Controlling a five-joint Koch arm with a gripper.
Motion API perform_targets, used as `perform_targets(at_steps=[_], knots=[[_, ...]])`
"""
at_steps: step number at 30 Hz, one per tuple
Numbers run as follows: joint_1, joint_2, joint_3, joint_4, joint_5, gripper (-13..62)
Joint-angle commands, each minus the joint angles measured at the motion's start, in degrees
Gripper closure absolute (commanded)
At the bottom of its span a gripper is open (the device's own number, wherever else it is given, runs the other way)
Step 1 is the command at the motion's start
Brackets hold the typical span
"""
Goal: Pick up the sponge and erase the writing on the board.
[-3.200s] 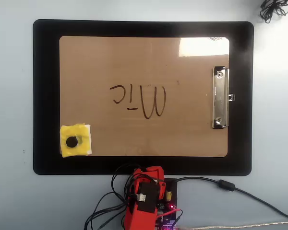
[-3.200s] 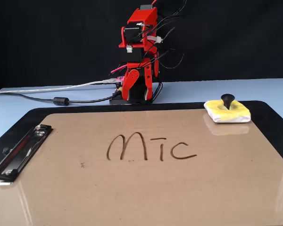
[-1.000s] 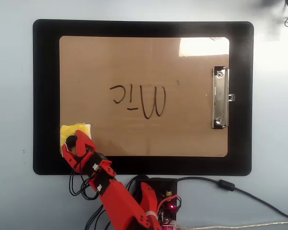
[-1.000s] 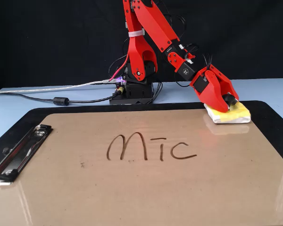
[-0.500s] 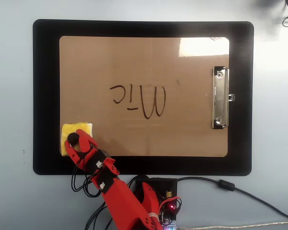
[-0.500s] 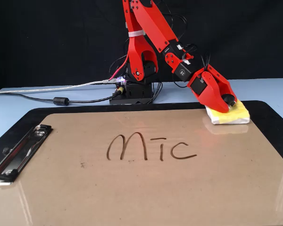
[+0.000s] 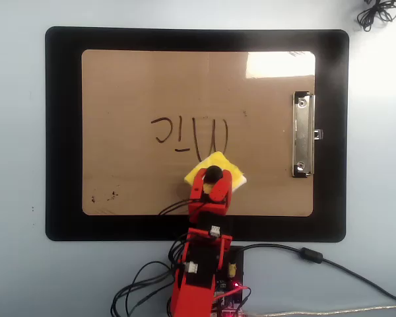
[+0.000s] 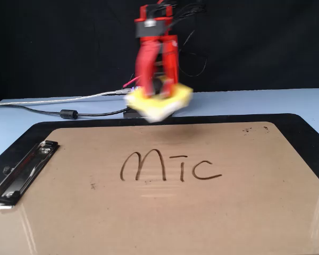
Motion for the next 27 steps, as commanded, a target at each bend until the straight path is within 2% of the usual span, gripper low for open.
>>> perform_targets(at_steps=[1, 6, 11, 15, 19, 23, 27], knots=[[4.13, -3.16, -2.55, -8.0, 2.29, 57.4], [5.71, -10.02, 3.25, -18.11, -0.18, 57.4], [5.45, -3.43, 12.3, -19.95, -1.67, 57.4], [5.71, -4.66, 15.47, -28.65, -1.58, 57.4], [5.71, -19.95, 12.57, -41.13, -1.76, 57.4], [5.71, -38.5, -0.53, -50.62, -1.76, 57.4], [5.89, -42.89, -4.92, -50.27, -1.85, 57.4]])
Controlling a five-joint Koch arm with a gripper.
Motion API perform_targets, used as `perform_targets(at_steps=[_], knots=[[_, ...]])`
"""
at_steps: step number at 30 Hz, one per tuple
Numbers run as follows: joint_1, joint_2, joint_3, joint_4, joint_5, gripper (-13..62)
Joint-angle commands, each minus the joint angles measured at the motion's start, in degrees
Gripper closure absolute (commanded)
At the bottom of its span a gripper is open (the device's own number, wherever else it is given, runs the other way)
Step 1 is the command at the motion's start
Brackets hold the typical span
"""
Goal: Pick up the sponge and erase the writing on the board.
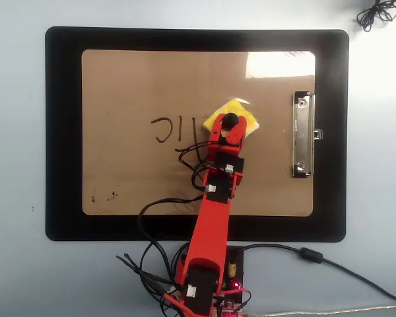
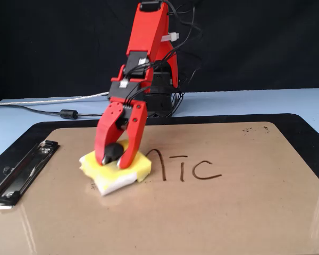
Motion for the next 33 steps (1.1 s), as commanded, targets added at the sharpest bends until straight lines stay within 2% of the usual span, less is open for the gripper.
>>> perform_targets(at_steps=[1, 7, 11, 14, 18, 22, 25, 30, 32, 33], knots=[[0.62, 2.81, 2.64, 1.05, -1.32, 57.4], [0.62, 31.46, 26.98, 5.01, -1.23, 57.4], [0.35, 43.77, 32.87, 10.81, -1.58, 57.4], [0.18, 36.65, 30.67, 10.02, -3.78, 57.4], [-2.72, 16.35, 16.44, 5.45, -4.83, 57.4], [-4.66, 5.27, 7.21, 5.1, -5.98, 57.4], [-4.57, 10.28, 9.58, 8.0, -5.98, 57.4], [-4.57, 39.11, 24.17, 23.12, -5.8, 57.4], [-5.01, 46.32, 25.4, 29.88, -5.8, 57.4], [-5.45, 46.41, 25.4, 31.46, -5.98, 57.4]])
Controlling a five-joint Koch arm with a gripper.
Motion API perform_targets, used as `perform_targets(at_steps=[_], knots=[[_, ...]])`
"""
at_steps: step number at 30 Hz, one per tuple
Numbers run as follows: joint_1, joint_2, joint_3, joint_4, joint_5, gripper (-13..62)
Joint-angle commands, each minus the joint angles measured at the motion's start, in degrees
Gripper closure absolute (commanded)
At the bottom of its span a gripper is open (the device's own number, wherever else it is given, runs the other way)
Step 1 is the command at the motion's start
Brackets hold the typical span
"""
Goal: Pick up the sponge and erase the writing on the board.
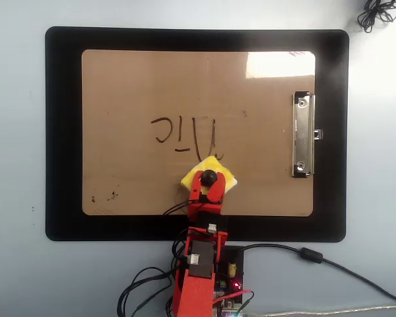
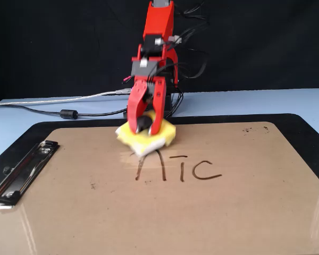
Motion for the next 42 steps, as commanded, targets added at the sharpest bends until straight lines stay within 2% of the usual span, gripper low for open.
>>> perform_targets(at_steps=[1, 4, 8, 11, 14, 19, 22, 24, 31, 32, 35, 40, 42], knots=[[-0.7, 1.41, -1.23, 2.55, -1.67, 57.4], [-3.87, -8.61, -5.8, -1.76, -1.85, 57.4], [-3.96, -33.4, -20.3, -11.6, -2.37, 57.4], [-3.52, -43.15, -29.0, -12.92, -2.72, 57.4], [-1.41, -36.65, -23.47, -10.63, -2.46, 57.4], [6.06, -9.32, -0.62, -9.84, 0.97, 57.4], [6.5, 1.41, 7.12, -9.84, 3.16, 57.4], [6.33, 0.0, 7.12, -10.28, 2.9, 57.4], [6.33, -29.18, -12.57, -16.0, 2.29, 57.4], [6.5, -29.36, -13.71, -15.82, 2.37, 57.4], [9.32, -20.48, -6.86, -14.59, 2.81, 57.4], [9.76, 1.05, 9.84, -15.03, 2.29, 57.4], [9.67, 1.05, 10.55, -15.21, 2.02, 57.4]])
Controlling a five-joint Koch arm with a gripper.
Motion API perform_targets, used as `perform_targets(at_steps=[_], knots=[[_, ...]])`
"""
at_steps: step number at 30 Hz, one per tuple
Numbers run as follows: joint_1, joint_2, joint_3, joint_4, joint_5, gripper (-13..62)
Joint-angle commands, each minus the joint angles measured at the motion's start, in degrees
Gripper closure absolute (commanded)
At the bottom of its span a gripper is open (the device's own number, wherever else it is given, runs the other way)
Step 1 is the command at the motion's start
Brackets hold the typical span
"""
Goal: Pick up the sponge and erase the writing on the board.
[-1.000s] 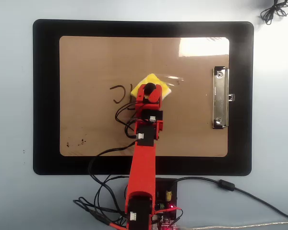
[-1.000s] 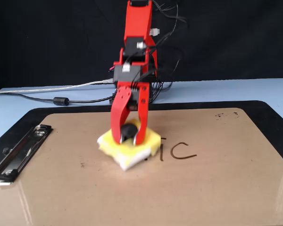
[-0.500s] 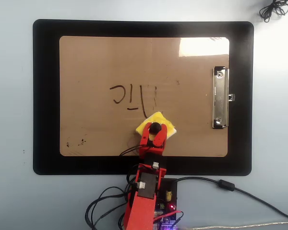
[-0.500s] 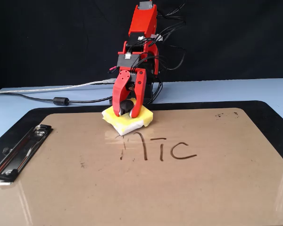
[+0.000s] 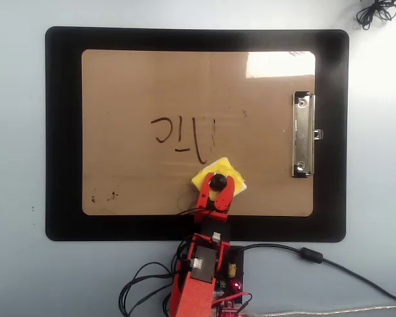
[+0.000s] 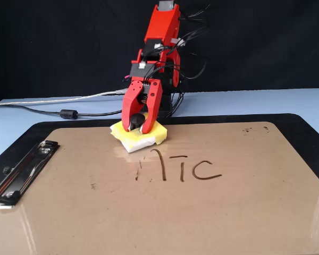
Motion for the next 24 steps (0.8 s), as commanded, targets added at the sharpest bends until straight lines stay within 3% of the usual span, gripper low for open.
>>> perform_targets(at_steps=[1, 8, 10, 13, 20, 24], knots=[[0.09, -0.62, -2.99, 0.09, -1.23, 57.4], [-5.89, -36.04, -26.72, -15.56, -6.15, 57.4], [-10.11, -40.78, -29.71, -18.11, -7.21, 57.4], [-14.24, -37.44, -28.13, -18.02, -10.9, 57.4], [-14.94, -5.71, 0.35, -18.63, -11.69, 57.4], [-14.94, -11.87, -4.39, -20.13, -11.51, 57.4]])
